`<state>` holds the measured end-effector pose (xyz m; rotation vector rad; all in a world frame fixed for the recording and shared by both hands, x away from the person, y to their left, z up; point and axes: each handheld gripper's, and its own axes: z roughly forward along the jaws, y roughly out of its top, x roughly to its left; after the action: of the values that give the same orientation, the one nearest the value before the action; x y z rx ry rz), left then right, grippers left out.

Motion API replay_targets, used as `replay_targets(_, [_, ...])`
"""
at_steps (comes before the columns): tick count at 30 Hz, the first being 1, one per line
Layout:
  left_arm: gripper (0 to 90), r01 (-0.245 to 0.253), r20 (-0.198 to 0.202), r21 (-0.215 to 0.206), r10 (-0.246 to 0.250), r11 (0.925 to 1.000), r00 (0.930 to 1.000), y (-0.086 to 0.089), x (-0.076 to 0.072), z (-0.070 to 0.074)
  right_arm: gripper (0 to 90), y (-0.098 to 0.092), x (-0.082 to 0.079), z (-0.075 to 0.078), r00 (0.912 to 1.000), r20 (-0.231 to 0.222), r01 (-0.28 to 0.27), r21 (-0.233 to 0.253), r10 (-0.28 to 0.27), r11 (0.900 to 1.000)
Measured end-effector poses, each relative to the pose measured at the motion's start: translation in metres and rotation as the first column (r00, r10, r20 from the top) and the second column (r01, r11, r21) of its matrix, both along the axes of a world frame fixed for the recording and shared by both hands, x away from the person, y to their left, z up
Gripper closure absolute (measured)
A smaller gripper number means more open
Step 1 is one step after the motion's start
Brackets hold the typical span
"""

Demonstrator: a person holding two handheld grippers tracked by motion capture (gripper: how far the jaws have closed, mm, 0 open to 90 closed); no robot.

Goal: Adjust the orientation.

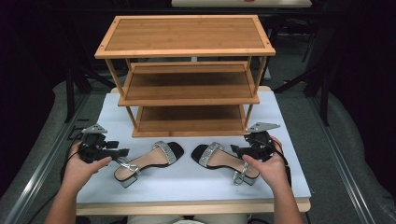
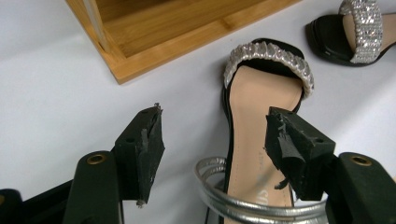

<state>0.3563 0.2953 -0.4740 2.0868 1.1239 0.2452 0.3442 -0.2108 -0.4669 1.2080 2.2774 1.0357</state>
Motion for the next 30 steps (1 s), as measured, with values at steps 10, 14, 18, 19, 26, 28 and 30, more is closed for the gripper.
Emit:
replay_targets(10, [36.8,0.003,-0.023,0.005,-0.003,1.0000,0.9997,-0.006,0.001,-0.003,33.1,-0.002,0.004,-0.007,0.9994,-0.033,0.009,-0.008,-0.010,1.000])
replay_targets(14, [36.8,0.014,-0.012,0.007,-0.014,0.9999,0.9998,-0.012,0.000,-0.002,33.1,-0.005,0.003,-0.006,0.9992,-0.040,0.000,-0.010,0.000,1.000])
replay_targets(18, [36.7,0.025,-0.004,0.009,-0.025,0.9996,0.9997,-0.017,-0.005,-0.001,33.1,-0.008,0.000,0.000,0.9993,-0.037,0.008,0.011,-0.008,1.000])
replay_targets(19, [36.7,0.026,-0.001,0.013,-0.026,0.9996,0.9997,-0.017,-0.006,-0.001,33.1,-0.008,-0.001,0.001,0.9994,-0.034,0.006,0.012,-0.005,1.000])
replay_targets(26, [33.6,0.029,-0.004,-0.003,-0.029,0.9996,0.9996,-0.019,-0.004,0.011,33.1,-0.007,-0.002,0.004,0.9996,-0.026,-0.004,0.006,0.004,1.000])
replay_targets(28, [32.8,0.034,-0.008,0.015,-0.033,0.9993,0.9994,-0.020,-0.002,0.017,33.1,-0.008,-0.001,0.003,0.9997,-0.025,0.002,0.006,-0.002,1.000])
replay_targets(30, [32.6,0.036,-0.011,0.030,-0.035,0.9989,0.9993,-0.021,0.000,0.021,33.1,-0.009,-0.001,0.003,0.9995,-0.031,0.004,0.004,-0.003,1.000])
